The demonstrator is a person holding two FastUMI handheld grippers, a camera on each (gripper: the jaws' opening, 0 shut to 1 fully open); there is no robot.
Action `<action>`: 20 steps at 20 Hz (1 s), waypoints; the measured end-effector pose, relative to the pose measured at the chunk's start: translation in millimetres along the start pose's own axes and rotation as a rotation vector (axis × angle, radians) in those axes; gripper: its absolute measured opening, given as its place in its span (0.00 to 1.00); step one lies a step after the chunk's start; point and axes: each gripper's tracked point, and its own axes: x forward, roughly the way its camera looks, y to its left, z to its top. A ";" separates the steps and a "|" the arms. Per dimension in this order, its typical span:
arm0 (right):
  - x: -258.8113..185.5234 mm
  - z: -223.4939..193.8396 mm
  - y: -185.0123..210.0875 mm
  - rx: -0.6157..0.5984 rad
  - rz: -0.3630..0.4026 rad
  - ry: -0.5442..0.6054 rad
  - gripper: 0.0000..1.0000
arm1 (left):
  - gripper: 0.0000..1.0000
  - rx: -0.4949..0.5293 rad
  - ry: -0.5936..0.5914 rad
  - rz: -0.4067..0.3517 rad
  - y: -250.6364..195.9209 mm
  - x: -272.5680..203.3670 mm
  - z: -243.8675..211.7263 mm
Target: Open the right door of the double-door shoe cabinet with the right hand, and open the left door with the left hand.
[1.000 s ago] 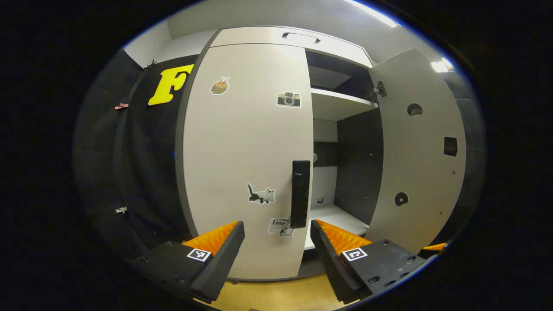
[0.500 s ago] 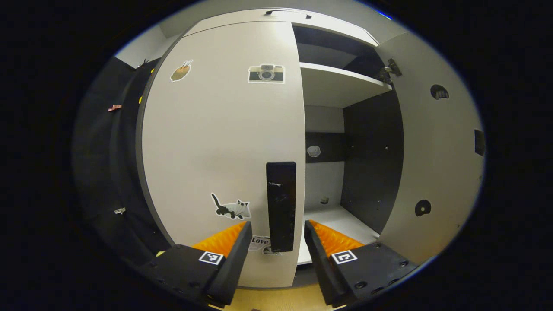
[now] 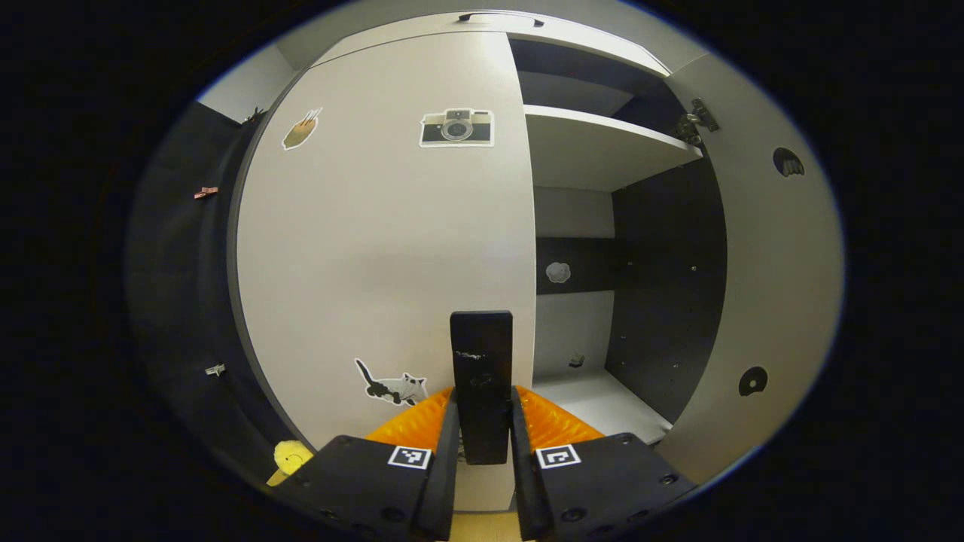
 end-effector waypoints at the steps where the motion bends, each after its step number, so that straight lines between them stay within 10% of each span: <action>1: 0.1 0.1 -1.7 0.002 -0.003 -0.001 0.98 | 0.36 0.001 0.001 0.001 0.2 0.0 -0.2; 10: -2.1 2.8 0.0 0.011 -0.013 -0.005 0.98 | 0.15 -0.002 -0.001 -0.016 0.7 -4.5 -4.1; 20: -7.9 9.8 32.0 0.014 -0.046 -0.028 0.98 | 0.14 -0.063 -0.007 -0.081 9.6 -23.1 -4.3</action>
